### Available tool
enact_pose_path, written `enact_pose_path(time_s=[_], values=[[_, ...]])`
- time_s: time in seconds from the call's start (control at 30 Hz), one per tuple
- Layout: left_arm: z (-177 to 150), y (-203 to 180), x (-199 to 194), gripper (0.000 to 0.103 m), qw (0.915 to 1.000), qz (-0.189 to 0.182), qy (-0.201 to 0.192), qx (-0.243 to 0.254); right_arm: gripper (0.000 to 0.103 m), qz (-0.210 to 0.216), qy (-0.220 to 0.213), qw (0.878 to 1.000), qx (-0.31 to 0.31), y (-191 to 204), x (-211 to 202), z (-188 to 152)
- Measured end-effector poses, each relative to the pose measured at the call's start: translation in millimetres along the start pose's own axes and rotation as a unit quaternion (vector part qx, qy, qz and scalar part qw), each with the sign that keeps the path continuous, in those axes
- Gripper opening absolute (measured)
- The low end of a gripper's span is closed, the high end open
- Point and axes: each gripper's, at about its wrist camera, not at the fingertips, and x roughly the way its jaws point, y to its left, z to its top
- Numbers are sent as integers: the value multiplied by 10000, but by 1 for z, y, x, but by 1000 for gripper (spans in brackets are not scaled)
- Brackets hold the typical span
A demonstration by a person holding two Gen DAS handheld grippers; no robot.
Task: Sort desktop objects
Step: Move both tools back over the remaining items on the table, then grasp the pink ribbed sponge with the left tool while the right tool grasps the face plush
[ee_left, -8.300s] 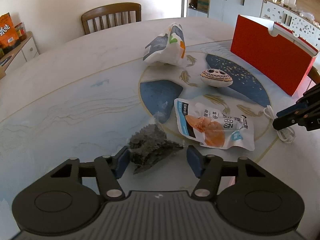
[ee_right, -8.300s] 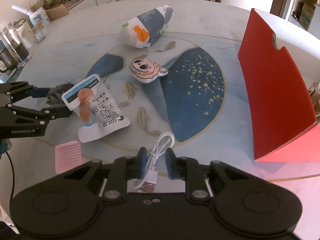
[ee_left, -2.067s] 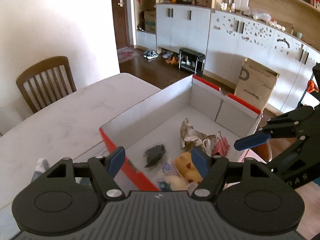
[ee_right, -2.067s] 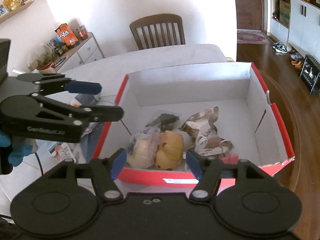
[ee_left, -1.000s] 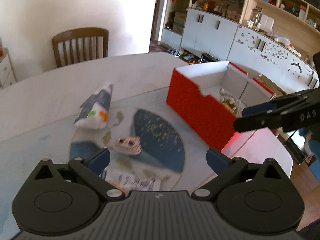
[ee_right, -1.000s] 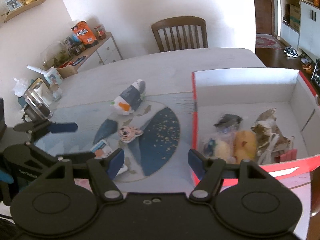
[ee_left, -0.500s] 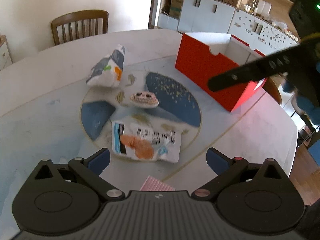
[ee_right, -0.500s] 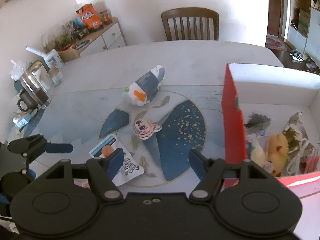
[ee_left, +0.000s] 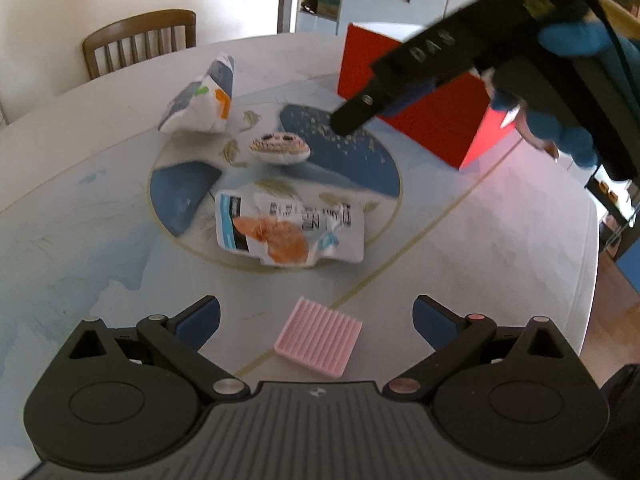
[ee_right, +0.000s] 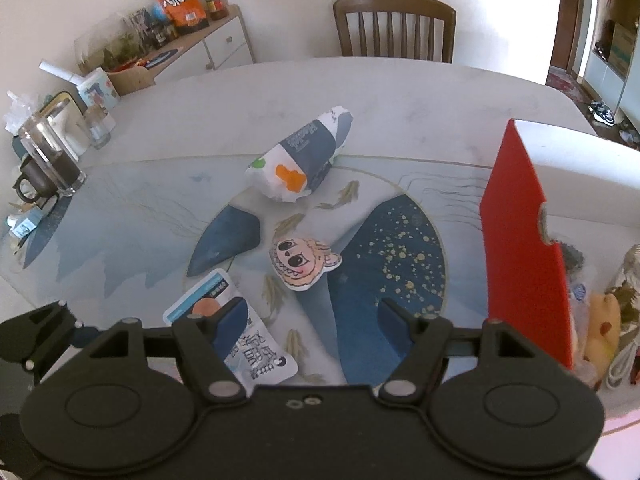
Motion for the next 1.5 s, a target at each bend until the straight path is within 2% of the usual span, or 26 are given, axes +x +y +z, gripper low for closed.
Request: enact_pose_path(time_s=[0.53,0.73,0.8,0.93,1.13,1.4,1.5], values=[[-9,3,8,102,9999,-97,-5,84,72,-91,284,9994,-151,4,56,20],[-10,2,10,97,9998,-133,-22,163,72,-136,383,9989,-234,5,75,30],[-10,1,10,91,9997,-140,-29,191,72,-136,428,9987,-240,6,81,32],[-10,1,11,86,9997,-159,-24,205,72,-133,484,9982,-314,9,91,35],[-13,1,12,72,9997,-155,-25,202,72,-166,496,9977,-437,13,99,38],[-13,-4,13,46,9992,18,-78,386,70,-177,469,9975,-501,14,99,38],[-13,-3,14,43,9993,42,-105,366,67,-189,459,9974,-516,16,99,36]])
